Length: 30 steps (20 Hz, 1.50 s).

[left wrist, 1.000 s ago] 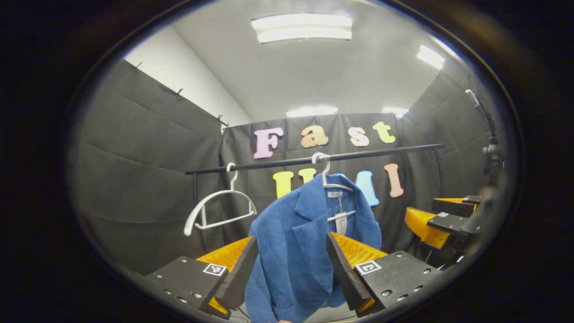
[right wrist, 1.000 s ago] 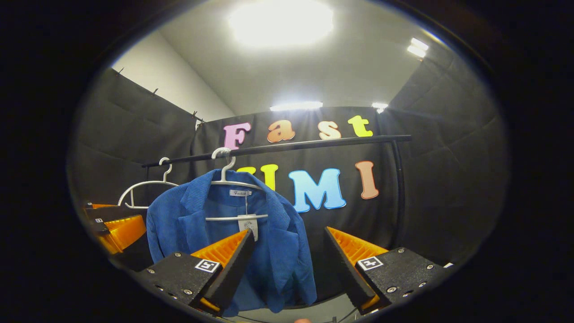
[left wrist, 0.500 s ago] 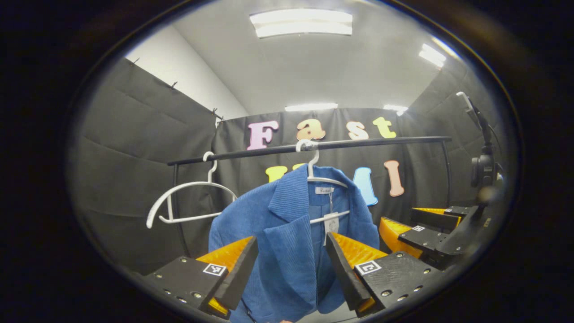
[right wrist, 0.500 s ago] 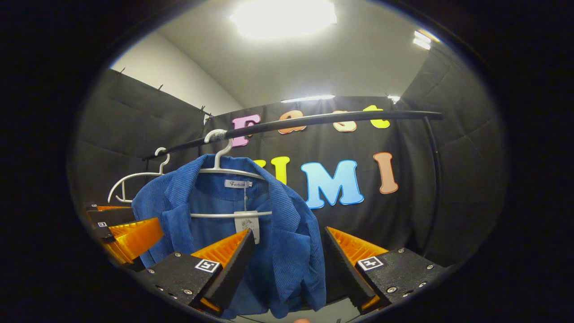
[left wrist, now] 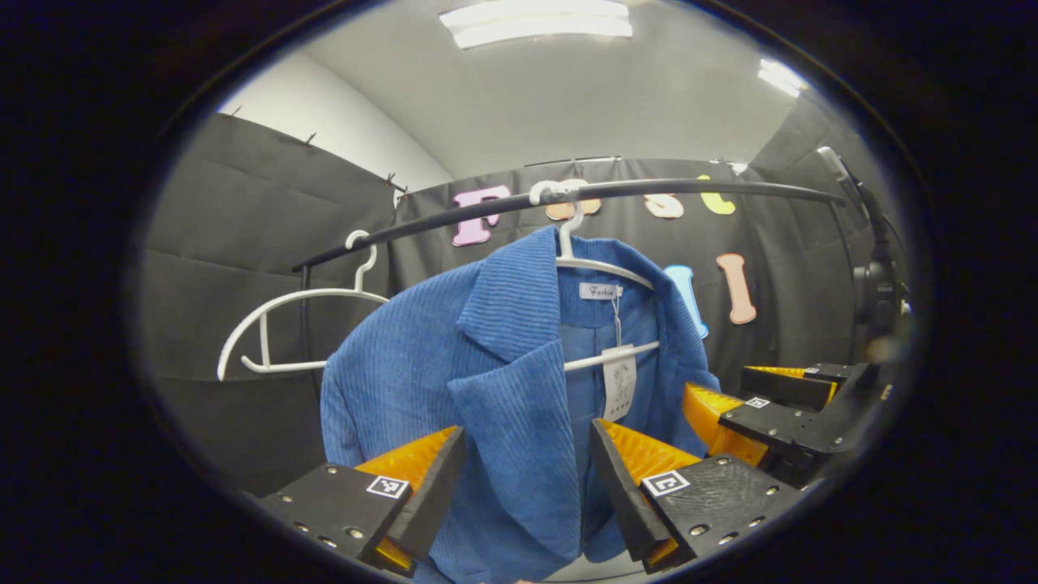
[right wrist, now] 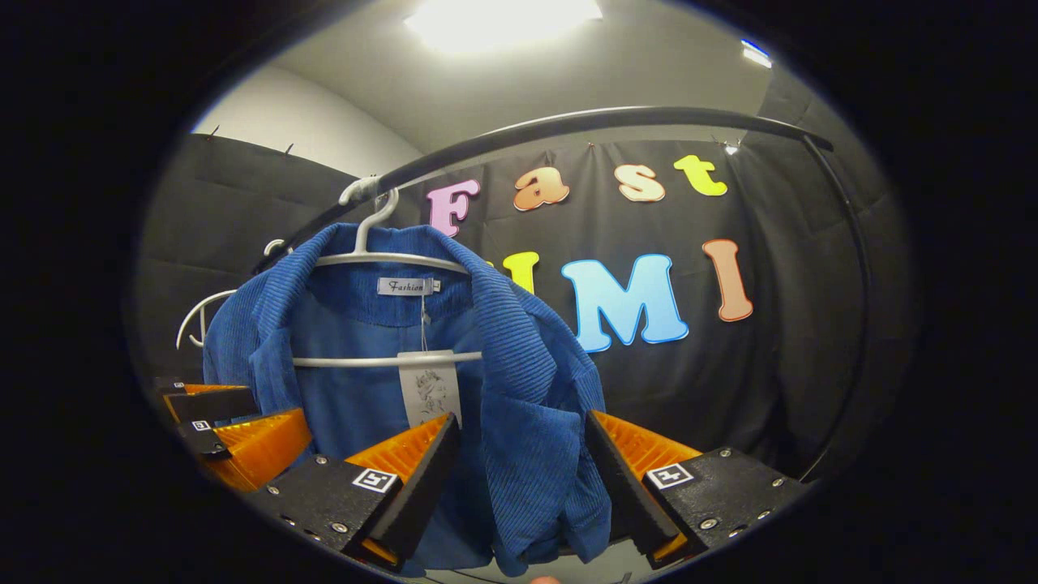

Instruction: Grasp the clothes on the hanger with both hands and then place them into the laundry hamper below.

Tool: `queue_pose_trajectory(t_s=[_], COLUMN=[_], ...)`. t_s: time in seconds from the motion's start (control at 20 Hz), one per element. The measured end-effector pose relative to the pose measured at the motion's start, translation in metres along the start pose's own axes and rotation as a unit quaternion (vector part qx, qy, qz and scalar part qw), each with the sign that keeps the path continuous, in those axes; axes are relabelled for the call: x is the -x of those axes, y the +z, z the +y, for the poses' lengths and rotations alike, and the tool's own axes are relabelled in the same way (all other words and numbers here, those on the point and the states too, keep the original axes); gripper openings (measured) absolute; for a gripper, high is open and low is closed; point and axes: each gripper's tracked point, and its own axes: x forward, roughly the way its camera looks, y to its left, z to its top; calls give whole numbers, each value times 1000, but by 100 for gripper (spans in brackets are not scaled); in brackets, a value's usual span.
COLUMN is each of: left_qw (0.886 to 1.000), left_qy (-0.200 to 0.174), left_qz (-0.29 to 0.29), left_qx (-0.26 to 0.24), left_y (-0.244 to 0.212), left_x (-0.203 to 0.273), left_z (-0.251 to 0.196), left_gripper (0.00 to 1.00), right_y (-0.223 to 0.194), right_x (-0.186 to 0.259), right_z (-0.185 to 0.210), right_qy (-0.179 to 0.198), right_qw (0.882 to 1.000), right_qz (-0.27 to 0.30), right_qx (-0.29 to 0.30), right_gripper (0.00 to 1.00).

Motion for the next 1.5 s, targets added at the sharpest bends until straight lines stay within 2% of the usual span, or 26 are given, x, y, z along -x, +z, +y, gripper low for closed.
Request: queue_pose_trajectory(t_s=[0.15,0.3,0.5,0.7,0.8,0.85,0.9,0.95,1.0,1.05,1.1,1.15,1.5], left_qw=[1000,999,998,997,998,999,999,999,999,999,999,999,999], left_qy=[18,39,54,61,59,31,21,31,40,24,35,26,10], left_qz=[13,16,19,28,25,24,22,21,18,19,18,14,-31], left_qx=[-6,-15,-31,-30,-27,-20,-16,-23,-27,-26,-30,-29,-43], left_y=[-13,-22,-34,-44,-43,-41,-40,-38,-36,-35,-34,-28,24], left_x=[-9,-19,-23,-22,-23,-22,-22,-20,-17,-15,-14,-9,25], left_z=[0,0,-2,0,1,-6,-7,-2,4,0,6,4,11], left_gripper=[94,94,94,94,70,58,46,34,23,11,12,1,1], right_y=[-12,-24,-30,-41,-38,-34,-27,-22,-18,-15,-8,-1,51], right_x=[-15,-27,-31,-35,-34,-33,-32,-29,-26,-24,-22,-19,-16], right_z=[-1,-6,-4,-2,-1,-3,-5,-6,-2,-2,-6,-9,-11], right_qy=[3,-10,-2,6,15,15,11,10,15,16,11,7,-16], right_qw=[1000,1000,1000,1000,1000,1000,1000,999,999,999,998,998,991], right_qz=[2,3,-1,11,4,-7,-21,-32,-37,-42,-51,-61,-129], right_qx=[-1,20,18,14,13,17,20,19,16,15,19,22,42], right_gripper=[95,95,95,84,66,41,32,10,8,5,5,5,5])
